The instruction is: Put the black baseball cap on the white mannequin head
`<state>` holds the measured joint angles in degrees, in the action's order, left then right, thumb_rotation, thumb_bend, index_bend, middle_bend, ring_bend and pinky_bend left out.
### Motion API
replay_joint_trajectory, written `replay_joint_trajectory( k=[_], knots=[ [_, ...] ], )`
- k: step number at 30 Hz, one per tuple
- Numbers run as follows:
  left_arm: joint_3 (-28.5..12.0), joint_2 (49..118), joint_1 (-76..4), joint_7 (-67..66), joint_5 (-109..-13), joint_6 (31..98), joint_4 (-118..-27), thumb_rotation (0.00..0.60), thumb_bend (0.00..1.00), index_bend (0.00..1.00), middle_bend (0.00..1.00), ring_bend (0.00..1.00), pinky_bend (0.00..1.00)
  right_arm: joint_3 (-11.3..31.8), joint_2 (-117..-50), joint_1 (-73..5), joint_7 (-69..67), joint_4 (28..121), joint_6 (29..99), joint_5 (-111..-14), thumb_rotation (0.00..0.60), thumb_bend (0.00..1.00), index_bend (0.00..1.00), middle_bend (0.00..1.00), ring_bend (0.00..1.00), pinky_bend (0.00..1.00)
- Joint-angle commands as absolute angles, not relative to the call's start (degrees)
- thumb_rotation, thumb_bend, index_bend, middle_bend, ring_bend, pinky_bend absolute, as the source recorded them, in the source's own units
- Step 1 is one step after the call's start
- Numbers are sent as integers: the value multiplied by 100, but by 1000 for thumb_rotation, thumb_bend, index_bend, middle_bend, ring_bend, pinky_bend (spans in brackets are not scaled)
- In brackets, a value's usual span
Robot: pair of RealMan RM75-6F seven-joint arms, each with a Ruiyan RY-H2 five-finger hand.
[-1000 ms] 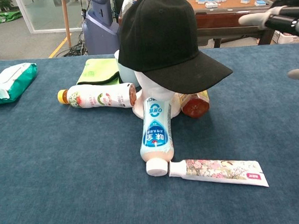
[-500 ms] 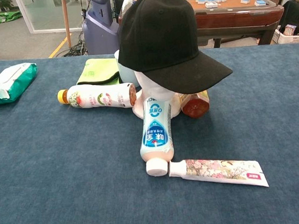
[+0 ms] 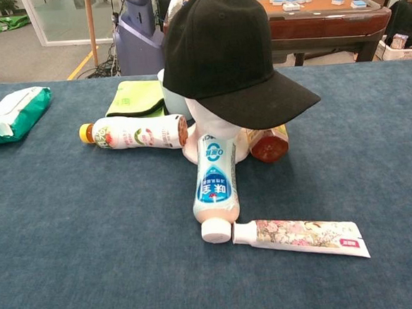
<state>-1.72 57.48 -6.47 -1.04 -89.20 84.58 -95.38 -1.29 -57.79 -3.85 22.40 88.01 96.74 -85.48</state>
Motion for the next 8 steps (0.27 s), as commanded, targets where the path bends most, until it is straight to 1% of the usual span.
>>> replay_joint_trajectory(
  k=[1,8],
  knots=[
    [-176,5706,-610,-235,-8901,8518,-9517,600,305,384,224,152,406,-72,-5814,-213,2023,8719,9769,-8416,600,78,176,288,214,371],
    [-164,5654,-534,-428,-8884,8630,-9512,600,305,390,225,153,406,57,-5875,26,1646,8536,9893,-8289,600,92,188,288,213,371]
  ],
)
